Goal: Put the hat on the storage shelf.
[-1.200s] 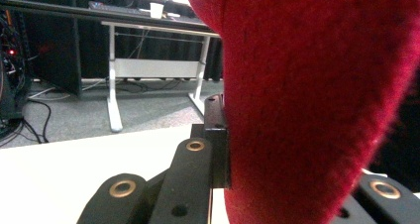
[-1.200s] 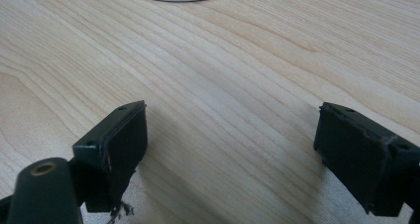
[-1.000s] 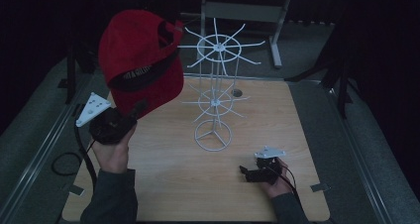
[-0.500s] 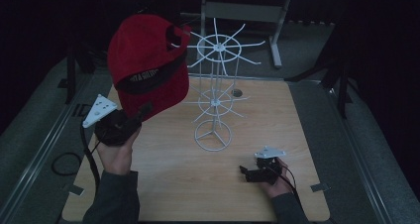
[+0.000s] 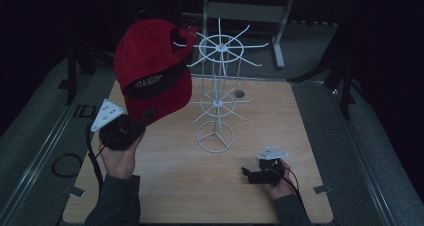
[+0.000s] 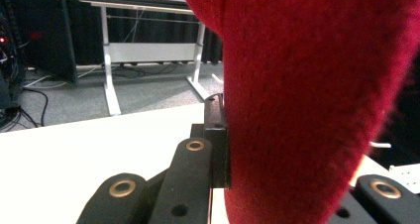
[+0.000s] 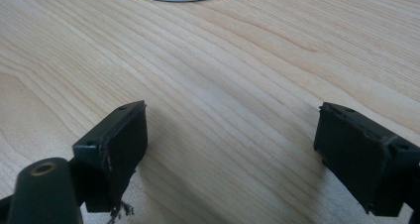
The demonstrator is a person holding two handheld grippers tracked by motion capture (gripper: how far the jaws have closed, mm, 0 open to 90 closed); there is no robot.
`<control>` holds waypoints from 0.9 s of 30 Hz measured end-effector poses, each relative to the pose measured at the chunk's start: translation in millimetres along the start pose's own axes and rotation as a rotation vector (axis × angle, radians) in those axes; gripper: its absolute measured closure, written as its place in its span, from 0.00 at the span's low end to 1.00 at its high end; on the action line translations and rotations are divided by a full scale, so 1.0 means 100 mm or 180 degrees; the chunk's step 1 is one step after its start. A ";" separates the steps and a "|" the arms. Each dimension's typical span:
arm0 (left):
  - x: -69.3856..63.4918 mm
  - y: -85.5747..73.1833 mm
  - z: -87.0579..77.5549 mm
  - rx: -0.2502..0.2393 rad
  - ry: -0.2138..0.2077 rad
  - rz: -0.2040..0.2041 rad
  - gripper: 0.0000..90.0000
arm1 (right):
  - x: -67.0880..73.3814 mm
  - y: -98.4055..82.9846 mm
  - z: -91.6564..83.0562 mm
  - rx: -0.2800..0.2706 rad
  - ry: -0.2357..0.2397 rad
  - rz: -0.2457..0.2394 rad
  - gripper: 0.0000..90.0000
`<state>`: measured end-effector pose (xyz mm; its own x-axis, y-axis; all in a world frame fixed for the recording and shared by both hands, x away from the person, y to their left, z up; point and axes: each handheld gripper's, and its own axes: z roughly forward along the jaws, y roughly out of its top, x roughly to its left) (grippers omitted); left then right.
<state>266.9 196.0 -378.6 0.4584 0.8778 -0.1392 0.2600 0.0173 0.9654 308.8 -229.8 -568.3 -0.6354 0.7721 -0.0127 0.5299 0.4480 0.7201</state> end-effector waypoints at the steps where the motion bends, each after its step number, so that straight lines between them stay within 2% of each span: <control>1: -0.01 0.00 0.01 0.0015 0.0002 0.0009 0.94 | 0.00 0.00 0.00 0.0000 -0.0001 -0.0001 0.15; 8: -0.01 -0.05 0.06 0.0087 -0.0010 -0.0001 0.94 | 0.00 0.00 0.00 -0.0002 -0.0001 0.0003 0.15; 18: 0.07 -0.13 0.16 0.0235 -0.0126 -0.0152 0.94 | 0.00 0.00 0.00 0.0001 0.0000 0.0007 0.15; 27: 0.10 -0.24 0.28 0.0396 -0.0156 -0.0174 0.94 | 0.00 0.00 0.00 0.0000 0.0001 0.0007 0.15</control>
<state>288.6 191.0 -409.1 0.4808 0.8526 -0.2045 0.3878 0.0023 0.9217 308.7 -229.7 -568.2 -0.6345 0.7728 -0.0109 0.5313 0.4464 0.7200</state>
